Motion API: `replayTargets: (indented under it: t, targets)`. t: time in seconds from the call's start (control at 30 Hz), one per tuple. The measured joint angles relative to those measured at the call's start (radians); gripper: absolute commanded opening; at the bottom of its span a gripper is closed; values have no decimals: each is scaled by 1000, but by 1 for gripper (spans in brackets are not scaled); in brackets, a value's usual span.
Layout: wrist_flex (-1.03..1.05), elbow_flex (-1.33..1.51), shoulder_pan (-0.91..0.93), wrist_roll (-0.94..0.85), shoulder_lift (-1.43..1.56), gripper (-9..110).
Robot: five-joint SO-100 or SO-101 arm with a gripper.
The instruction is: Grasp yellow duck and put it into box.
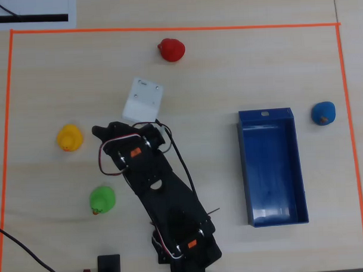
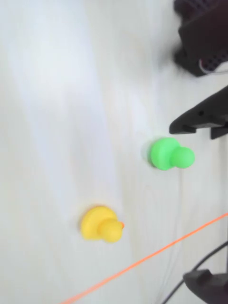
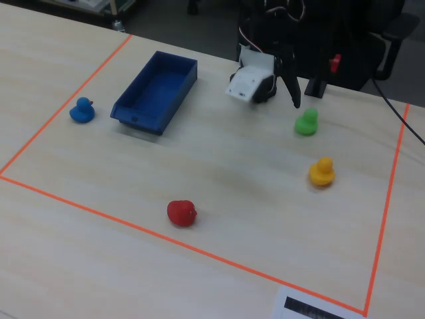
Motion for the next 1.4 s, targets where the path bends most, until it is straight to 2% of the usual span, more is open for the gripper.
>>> replayTargets:
  t: [0.3,0.63,0.83,1.4]
  targets:
    - [-95,-31,-181,173,-212,39]
    - [-235,-49,-288,255,-374,40]
    - [-311,-98,-321,328,-456,40]
    - [-525,-74,-336,367,-618,39]
